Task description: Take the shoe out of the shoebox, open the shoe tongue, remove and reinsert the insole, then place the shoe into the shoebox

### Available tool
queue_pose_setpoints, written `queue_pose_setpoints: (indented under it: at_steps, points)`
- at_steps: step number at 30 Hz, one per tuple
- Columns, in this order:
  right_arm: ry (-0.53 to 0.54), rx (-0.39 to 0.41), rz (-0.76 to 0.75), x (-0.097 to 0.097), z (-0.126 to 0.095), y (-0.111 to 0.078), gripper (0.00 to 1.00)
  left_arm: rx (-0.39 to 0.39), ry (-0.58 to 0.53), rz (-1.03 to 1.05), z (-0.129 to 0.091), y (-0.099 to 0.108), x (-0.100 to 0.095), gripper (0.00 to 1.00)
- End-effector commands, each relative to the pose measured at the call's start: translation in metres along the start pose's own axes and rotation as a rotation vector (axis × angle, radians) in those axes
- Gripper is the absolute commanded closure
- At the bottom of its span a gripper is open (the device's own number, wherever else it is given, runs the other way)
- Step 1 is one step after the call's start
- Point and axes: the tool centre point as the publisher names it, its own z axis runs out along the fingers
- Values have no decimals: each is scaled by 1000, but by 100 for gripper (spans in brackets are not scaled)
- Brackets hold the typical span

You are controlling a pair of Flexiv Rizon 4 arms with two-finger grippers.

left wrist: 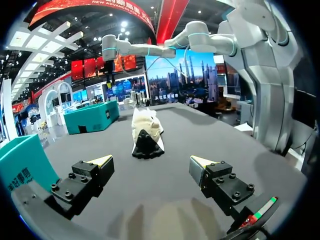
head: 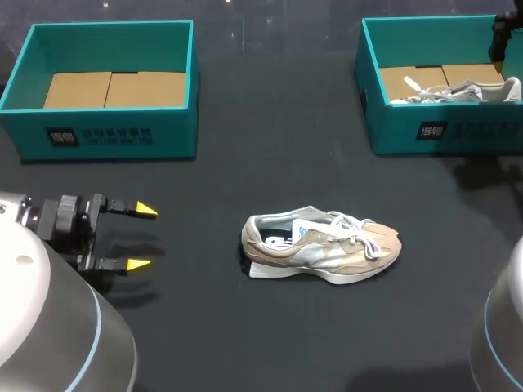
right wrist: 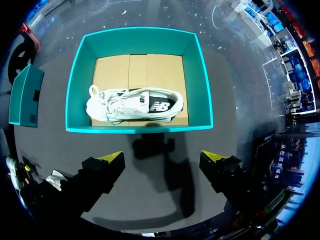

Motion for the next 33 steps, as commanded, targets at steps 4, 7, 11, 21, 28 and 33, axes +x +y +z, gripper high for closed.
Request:
queue_pose_setpoints:
  at_steps: [4, 7, 11, 21, 28, 33]
  points:
    - [-1, -1, 0, 0, 0, -1, 0, -6, -49, -41, 12, 2, 2, 0]
    - [-1, -1, 0, 0, 0, -1, 0, -4, -47, -52, 14, 3, 2, 0]
    - [-1, -1, 0, 0, 0, -1, 0, -2, -48, -69, 16, 7, 1, 0]
    - [-1, -1, 0, 0, 0, -1, 0, 9, -39, -113, 27, 14, 2, 0]
    - [-1, -1, 0, 0, 0, -1, 0, 13, -41, -106, 43, 9, 6, 0]
    - [-1, -1, 0, 0, 0, -1, 0, 5, -41, -111, 56, 9, 6, 0]
